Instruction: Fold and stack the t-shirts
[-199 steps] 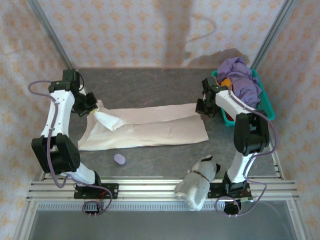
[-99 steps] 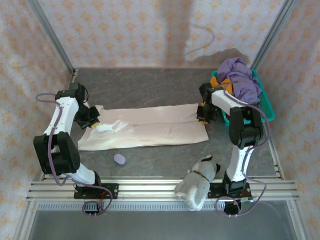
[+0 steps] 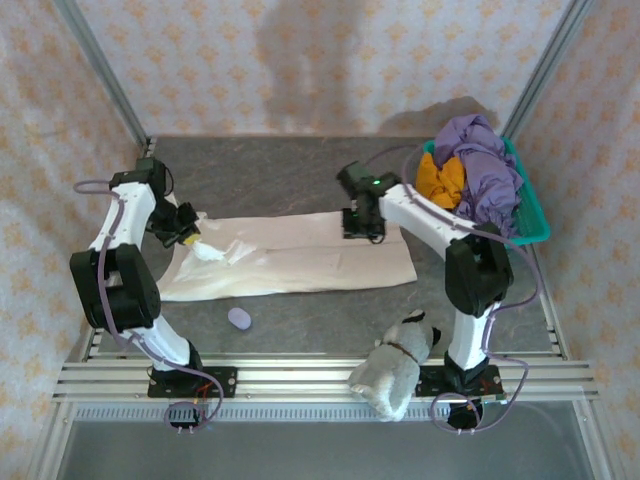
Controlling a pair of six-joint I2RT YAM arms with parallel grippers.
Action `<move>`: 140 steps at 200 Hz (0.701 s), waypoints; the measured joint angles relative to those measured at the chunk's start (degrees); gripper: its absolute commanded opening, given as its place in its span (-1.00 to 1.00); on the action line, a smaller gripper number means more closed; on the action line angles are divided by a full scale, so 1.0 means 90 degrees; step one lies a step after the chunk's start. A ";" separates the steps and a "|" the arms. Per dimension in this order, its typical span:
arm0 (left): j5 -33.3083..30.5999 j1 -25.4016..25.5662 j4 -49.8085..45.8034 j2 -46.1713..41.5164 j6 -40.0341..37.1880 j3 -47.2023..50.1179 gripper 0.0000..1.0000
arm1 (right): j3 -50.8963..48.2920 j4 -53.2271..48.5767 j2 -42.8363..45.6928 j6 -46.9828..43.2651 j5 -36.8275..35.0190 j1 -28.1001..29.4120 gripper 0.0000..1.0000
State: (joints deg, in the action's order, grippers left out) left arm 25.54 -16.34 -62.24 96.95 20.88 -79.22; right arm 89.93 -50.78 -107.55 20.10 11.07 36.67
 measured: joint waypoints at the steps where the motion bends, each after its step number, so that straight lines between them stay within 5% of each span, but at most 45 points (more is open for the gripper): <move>1: 0.0019 -0.0022 0.0015 0.0041 0.0000 -0.0022 -1.00 | 0.0019 0.0015 -0.0012 0.0010 0.0002 0.0029 -0.29; 58: 0.0697 -0.0503 0.0342 0.0979 -0.0107 -0.0182 -1.00 | 0.2555 0.0775 -0.2263 0.0554 0.0255 0.1790 -0.28; 140: 0.1158 -0.0661 0.0466 0.0979 -0.0262 -0.0131 -1.00 | 0.4680 0.1110 -0.3976 0.1076 0.0899 0.2339 -0.20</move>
State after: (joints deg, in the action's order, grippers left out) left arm 35.97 -22.28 -58.04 105.75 18.52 -80.40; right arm 132.05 -40.80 -143.33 29.78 19.16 57.71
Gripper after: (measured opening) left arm 0.048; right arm 0.397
